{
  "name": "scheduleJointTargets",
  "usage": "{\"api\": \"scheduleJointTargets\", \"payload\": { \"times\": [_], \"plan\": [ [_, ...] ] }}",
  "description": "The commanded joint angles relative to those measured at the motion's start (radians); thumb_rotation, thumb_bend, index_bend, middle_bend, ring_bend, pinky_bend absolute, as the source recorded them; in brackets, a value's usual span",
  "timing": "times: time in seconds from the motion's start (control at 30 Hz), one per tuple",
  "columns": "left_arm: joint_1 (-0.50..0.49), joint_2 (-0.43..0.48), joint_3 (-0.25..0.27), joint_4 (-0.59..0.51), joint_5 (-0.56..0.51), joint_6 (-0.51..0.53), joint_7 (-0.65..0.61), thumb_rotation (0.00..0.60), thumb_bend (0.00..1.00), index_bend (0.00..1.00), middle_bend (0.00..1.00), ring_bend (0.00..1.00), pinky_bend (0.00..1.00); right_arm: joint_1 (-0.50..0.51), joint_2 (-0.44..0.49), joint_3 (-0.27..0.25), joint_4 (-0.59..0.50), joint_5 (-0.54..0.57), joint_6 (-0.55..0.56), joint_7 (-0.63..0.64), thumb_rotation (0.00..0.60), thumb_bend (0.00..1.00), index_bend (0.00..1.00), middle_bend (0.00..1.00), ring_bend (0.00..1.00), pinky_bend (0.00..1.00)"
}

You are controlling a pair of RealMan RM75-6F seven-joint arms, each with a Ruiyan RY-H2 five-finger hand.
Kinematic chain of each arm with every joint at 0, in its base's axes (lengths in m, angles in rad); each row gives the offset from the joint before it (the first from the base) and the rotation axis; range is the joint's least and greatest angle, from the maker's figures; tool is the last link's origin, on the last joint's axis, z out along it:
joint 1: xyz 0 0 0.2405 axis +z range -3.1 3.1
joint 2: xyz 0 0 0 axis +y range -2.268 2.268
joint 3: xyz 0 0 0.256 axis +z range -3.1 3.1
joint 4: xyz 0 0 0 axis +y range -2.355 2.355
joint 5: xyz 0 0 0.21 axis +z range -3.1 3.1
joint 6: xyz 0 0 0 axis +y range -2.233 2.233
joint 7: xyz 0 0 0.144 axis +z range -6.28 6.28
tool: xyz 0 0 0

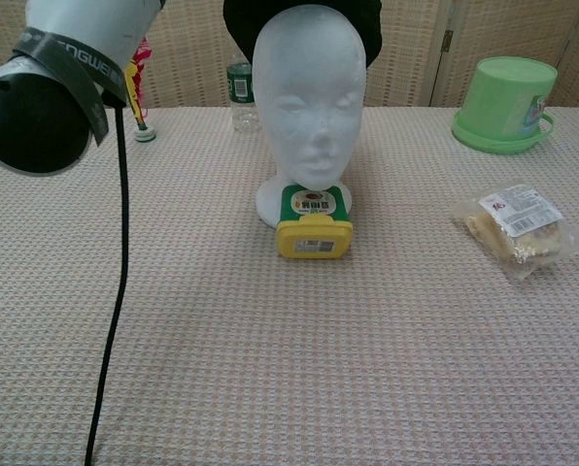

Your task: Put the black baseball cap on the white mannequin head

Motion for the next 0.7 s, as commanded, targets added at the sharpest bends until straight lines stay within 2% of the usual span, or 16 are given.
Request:
{"api": "scheduleJointTargets", "payload": {
  "times": [0.03, 0.7],
  "plan": [
    [0.003, -0.004, 0.004, -0.027, -0.009, 0.014, 0.034, 0.6, 0.47, 0.58, 0.6, 0.42, 0.54, -0.002, 0.001, -0.003, 0.0, -0.006, 0.006, 0.002, 0.6, 0.22, 0.0, 0.0, 0.0, 0.0],
    [0.053, -0.041, 0.074, -0.27, 0.021, 0.124, 0.289, 0.6, 0.47, 0.59, 0.62, 0.43, 0.54, -0.009, -0.003, -0.032, 0.007, -0.065, 0.026, -0.005, 0.6, 0.22, 0.0, 0.0, 0.0, 0.0]
  ]
}}
